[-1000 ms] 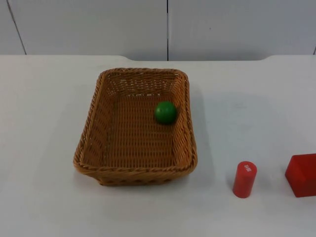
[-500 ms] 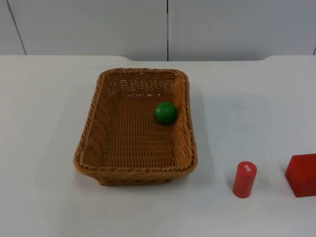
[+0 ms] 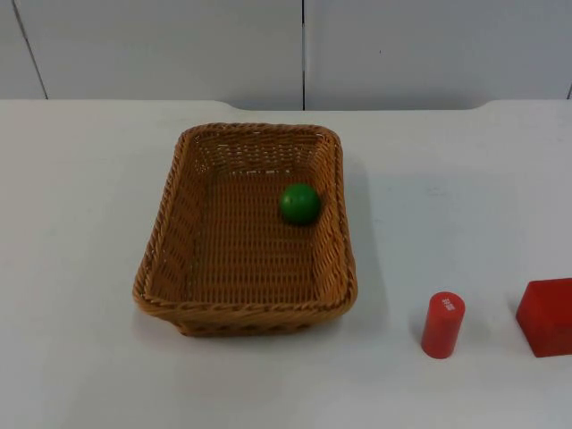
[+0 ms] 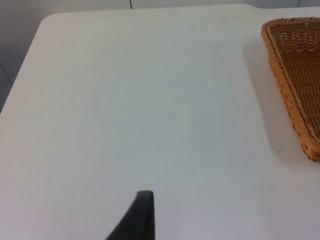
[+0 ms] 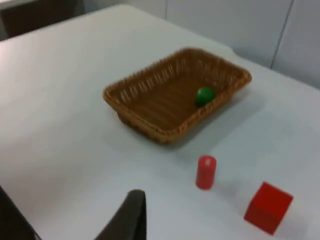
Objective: Pick up the basket with the left hand and place the object to the left of the red cylinder into the basket with the right hand.
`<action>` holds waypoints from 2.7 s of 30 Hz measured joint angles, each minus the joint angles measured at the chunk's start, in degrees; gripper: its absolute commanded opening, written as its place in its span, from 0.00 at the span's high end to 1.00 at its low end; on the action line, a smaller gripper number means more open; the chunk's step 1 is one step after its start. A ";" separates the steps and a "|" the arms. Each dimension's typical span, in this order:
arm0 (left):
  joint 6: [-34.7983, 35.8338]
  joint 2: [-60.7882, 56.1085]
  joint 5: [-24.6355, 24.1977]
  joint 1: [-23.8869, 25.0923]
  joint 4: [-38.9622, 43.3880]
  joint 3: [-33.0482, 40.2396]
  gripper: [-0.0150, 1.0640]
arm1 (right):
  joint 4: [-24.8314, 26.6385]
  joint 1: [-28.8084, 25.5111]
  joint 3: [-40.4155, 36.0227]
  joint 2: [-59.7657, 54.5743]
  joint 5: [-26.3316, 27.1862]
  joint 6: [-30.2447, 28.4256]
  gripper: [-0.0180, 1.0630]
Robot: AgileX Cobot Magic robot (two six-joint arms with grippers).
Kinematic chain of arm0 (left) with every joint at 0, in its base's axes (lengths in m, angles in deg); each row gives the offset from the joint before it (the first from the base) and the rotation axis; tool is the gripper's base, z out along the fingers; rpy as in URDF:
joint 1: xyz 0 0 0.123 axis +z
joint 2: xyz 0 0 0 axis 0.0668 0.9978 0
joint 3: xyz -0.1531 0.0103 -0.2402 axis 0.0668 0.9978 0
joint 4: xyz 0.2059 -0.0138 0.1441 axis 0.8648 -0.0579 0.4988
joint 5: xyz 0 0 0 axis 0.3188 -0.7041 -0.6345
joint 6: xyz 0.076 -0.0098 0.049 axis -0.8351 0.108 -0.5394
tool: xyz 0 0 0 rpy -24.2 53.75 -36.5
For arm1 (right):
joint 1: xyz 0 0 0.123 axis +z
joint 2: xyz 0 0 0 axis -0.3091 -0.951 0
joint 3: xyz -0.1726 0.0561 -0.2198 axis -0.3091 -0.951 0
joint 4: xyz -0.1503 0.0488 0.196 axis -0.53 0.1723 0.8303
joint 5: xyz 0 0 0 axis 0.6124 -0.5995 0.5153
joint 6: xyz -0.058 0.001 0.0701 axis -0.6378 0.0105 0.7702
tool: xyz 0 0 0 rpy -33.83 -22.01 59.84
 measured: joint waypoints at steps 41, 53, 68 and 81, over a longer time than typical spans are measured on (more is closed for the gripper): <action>0.00 0.00 0.09 0.00 0.00 0.00 0.01 | -1.95 0.00 -4.13 0.00 -1.28 4.27 0.01; 0.00 0.00 0.09 0.00 0.00 0.00 0.01 | -1.95 -11.73 -4.13 0.00 -1.28 4.67 0.01; 0.00 0.00 0.09 0.00 0.00 0.00 0.01 | -1.95 -31.81 -4.13 0.00 -1.28 5.01 0.01; 0.00 0.00 0.09 4.45 0.00 0.00 0.01 | -1.95 -31.81 -4.13 0.00 -1.28 5.01 0.01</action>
